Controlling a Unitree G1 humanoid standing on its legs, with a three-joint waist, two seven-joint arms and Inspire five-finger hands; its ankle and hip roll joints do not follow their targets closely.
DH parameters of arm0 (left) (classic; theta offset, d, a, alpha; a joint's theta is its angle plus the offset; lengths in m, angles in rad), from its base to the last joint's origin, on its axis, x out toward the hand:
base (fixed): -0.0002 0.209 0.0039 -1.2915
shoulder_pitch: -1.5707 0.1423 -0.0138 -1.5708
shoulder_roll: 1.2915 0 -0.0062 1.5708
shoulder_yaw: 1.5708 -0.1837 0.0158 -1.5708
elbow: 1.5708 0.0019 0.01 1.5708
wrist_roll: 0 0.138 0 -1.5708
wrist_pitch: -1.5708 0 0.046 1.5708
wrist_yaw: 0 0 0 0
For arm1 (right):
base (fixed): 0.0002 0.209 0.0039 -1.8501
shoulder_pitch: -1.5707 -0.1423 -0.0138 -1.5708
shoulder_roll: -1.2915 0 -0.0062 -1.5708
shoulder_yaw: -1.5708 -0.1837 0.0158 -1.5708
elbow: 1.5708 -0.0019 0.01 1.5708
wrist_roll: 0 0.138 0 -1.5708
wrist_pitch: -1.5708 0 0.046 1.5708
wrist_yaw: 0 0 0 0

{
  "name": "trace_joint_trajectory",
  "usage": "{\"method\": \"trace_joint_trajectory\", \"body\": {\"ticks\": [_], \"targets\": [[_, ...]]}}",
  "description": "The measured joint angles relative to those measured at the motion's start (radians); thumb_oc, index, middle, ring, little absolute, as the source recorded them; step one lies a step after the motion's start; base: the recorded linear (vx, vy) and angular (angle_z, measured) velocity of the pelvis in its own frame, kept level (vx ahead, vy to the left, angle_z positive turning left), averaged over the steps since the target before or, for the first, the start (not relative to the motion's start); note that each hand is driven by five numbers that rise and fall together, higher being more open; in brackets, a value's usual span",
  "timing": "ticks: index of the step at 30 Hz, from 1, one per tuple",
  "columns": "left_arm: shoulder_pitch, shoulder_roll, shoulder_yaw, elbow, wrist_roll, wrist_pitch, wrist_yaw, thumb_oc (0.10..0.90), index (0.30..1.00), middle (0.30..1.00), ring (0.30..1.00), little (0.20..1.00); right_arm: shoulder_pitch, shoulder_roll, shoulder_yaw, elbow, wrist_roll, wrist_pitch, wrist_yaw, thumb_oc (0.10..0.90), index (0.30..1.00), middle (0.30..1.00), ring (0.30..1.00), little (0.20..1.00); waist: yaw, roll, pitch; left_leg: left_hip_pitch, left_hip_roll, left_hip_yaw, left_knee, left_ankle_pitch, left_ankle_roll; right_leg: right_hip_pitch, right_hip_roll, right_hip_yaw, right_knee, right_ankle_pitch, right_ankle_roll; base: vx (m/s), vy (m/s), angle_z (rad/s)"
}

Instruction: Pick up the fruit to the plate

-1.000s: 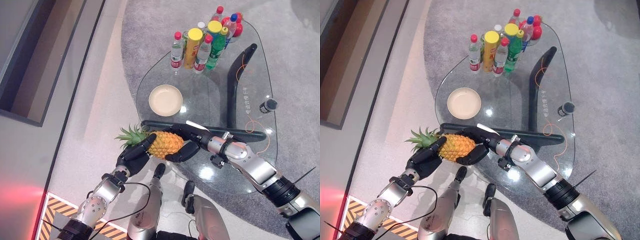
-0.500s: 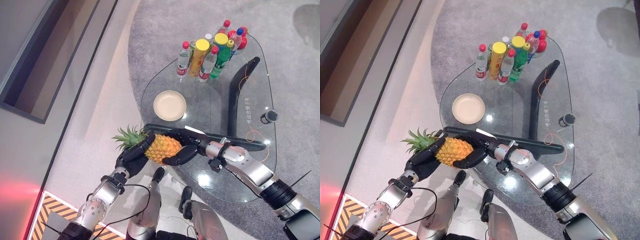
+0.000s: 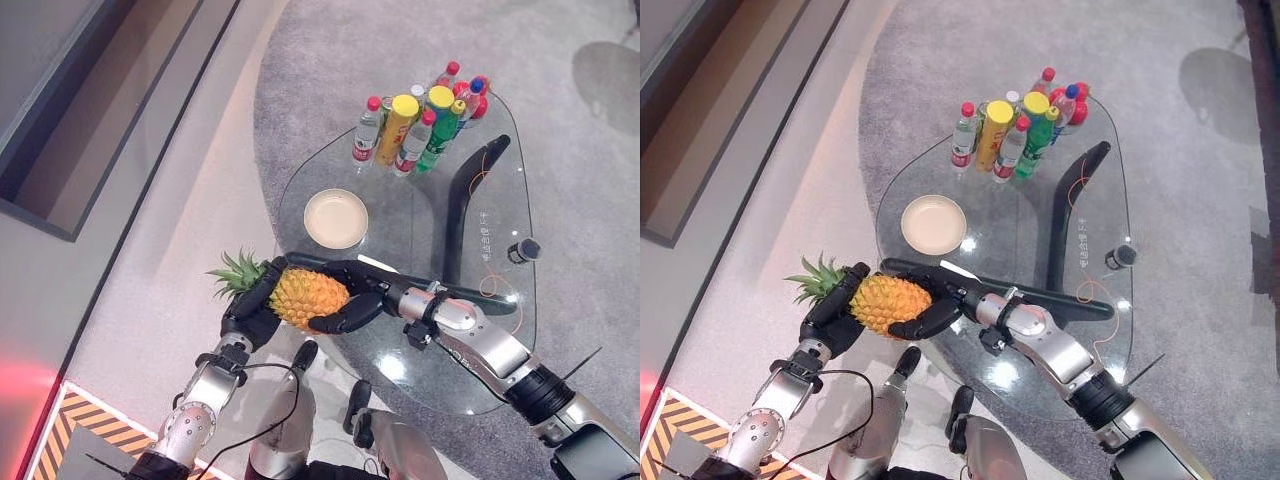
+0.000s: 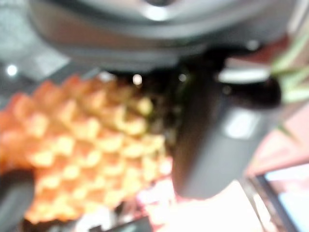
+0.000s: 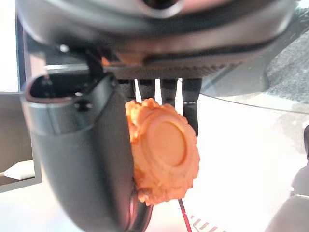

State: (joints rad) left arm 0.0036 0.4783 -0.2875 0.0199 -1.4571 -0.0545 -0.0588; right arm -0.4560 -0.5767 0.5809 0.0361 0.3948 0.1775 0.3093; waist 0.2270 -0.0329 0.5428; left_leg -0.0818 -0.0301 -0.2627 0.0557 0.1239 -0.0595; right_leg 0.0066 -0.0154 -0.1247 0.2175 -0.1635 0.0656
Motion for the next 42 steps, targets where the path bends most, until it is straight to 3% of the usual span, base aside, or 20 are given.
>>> {"method": "trace_joint_trajectory", "body": {"ticks": [12, 15, 16, 17, 18, 22, 27, 42], "targets": [[0.000, 0.004, 0.030, -0.001, 0.000, 0.001, 0.002, 0.100, 0.300, 0.300, 0.300, 0.200, 0.019, 0.046, 0.012, 0.008, 0.000, -0.025, -0.052, 0.100, 0.300, 0.300, 0.300, 0.200, 0.019, -0.029, 0.000, 0.010, -0.004, 0.001, 0.001, -0.010, 0.007, 0.017, 0.001, 0.016, -0.019, 0.002, 0.003, 0.00, -0.003, 0.00], [0.000, 0.006, 0.037, -0.001, 0.001, 0.003, 0.002, 0.100, 0.300, 0.300, 0.300, 0.200, 0.024, 0.061, 0.014, 0.020, -0.002, -0.043, -0.061, 0.100, 0.300, 0.300, 0.300, 0.200, 0.018, -0.039, 0.000, 0.010, -0.004, 0.002, 0.002, -0.011, 0.009, 0.025, 0.004, 0.021, -0.033, 0.011, 0.018, 0.02, -0.012, -0.01], [-0.001, 0.007, 0.040, -0.001, 0.001, 0.005, 0.002, 0.100, 0.300, 0.300, 0.300, 0.200, 0.027, 0.065, 0.015, 0.023, -0.002, -0.049, -0.067, 0.232, 0.413, 0.413, 0.413, 0.332, 0.019, -0.042, 0.000, 0.010, -0.005, 0.003, 0.002, -0.012, 0.010, 0.026, 0.004, 0.022, -0.034, 0.011, 0.018, 0.03, -0.016, 0.00], [-0.001, 0.009, 0.041, -0.001, 0.001, 0.008, 0.002, 0.100, 0.300, 0.300, 0.300, 0.200, 0.030, 0.067, 0.017, 0.023, -0.003, -0.051, -0.074, 0.462, 0.611, 0.611, 0.611, 0.562, 0.019, -0.045, 0.000, 0.010, -0.005, 0.003, 0.002, -0.012, 0.010, 0.028, 0.004, 0.023, -0.037, 0.012, 0.020, 0.03, -0.014, 0.01], [-0.001, 0.012, 0.044, -0.001, 0.001, 0.011, 0.001, 0.100, 0.300, 0.300, 0.300, 0.200, 0.033, 0.070, 0.019, 0.023, -0.003, -0.055, -0.080, 0.800, 0.900, 0.900, 0.900, 0.900, 0.019, -0.046, 0.000, 0.011, -0.006, 0.003, 0.002, -0.012, 0.010, 0.031, 0.004, 0.023, -0.041, 0.014, 0.022, 0.03, -0.016, 0.01], [0.000, 0.026, 0.067, 0.000, 0.005, 0.027, 0.002, 0.100, 0.300, 0.300, 0.300, 0.200, 0.038, 0.080, 0.033, 0.023, -0.004, -0.060, -0.099, 0.800, 0.900, 0.900, 0.900, 0.900, 0.018, -0.055, 0.000, 0.019, -0.006, 0.004, 0.003, -0.015, 0.012, 0.042, 0.004, 0.026, -0.049, 0.017, 0.023, 0.00, -0.003, -0.01], [-0.004, 0.042, 0.104, 0.000, 0.010, 0.028, 0.002, 0.100, 0.300, 0.300, 0.300, 0.200, 0.073, 0.112, 0.052, 0.020, -0.001, -0.121, -0.118, 0.800, 0.900, 0.900, 0.900, 0.900, 0.018, -0.064, 0.000, 0.019, -0.007, 0.006, 0.018, -0.025, 0.013, 0.049, 0.006, 0.032, -0.058, 0.017, 0.023, 0.00, -0.008, -0.01], [-0.012, 0.040, 0.124, 0.000, 0.011, 0.041, -0.001, 0.100, 0.300, 0.300, 0.300, 0.200, 0.191, 0.113, 0.027, -0.027, -0.002, -0.169, -0.162, 0.800, 0.900, 0.900, 0.900, 0.900, 0.013, -0.084, 0.000, 0.012, -0.014, 0.010, 0.037, -0.041, 0.020, 0.066, 0.009, 0.057, -0.082, 0.031, 0.044, 0.01, -0.006, 0.00]]}}
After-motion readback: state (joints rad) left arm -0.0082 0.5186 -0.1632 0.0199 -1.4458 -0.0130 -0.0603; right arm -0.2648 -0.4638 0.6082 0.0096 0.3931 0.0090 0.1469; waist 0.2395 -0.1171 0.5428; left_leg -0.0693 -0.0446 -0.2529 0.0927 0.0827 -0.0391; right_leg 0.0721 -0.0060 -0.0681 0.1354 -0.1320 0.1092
